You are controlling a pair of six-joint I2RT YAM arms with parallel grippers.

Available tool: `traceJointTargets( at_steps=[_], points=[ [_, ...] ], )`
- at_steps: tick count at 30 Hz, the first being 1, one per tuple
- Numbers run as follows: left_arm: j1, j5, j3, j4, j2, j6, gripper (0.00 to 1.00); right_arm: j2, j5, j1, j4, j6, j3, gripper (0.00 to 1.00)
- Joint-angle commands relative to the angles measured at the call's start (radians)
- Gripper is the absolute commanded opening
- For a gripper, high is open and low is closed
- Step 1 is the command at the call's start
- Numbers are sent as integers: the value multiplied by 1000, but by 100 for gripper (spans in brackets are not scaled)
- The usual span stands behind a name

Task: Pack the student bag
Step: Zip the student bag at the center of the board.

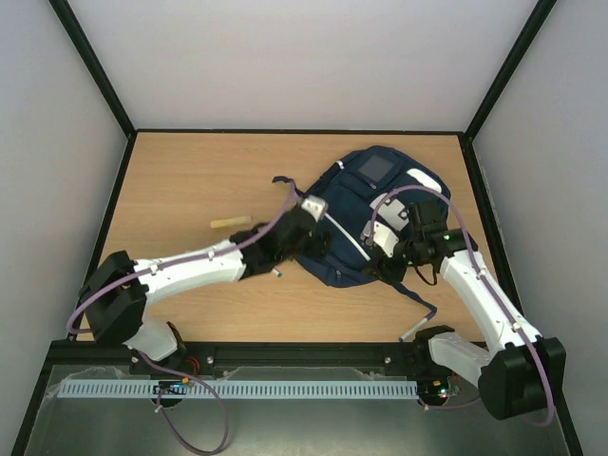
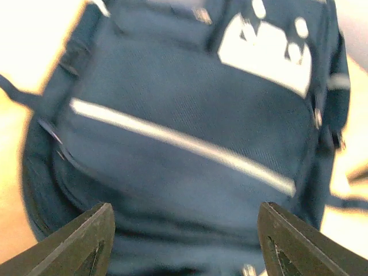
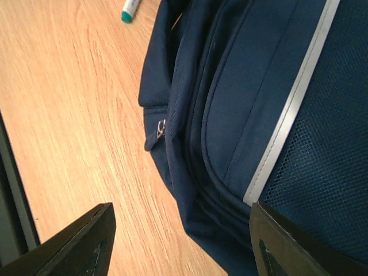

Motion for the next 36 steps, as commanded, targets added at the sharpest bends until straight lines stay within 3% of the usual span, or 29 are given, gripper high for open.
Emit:
traceJointTargets(
  at_steps=[1,5,10,14,19,26,30,36],
  points=[
    [-130,-106,-197,94,-3,-58,70,-11,40,4,84,-71,-99,62],
    [-188,-108,-273,211,56,-96,67,69,38,4,161,-101,-147,54],
    [-227,-99,-260,316,172,-118,69,94,-1,3,296,-81,-252,60],
    [-251,-94,-224,374,252,-121,69,93,-31,3,375,-26,-301,58],
    [-285,-164,-177,325,283,-173,67,95,-38,6,459,-5,-346,38],
    [-361,-301,-233,141,177,-330,70,103,-85,14,471,-3,-350,14],
    [-418,-349,-251,85,181,-384,72,122,-124,33,453,-14,-347,10],
    [-451,-322,-261,229,199,-336,72,128,-215,35,442,-47,-367,10]
  ],
)
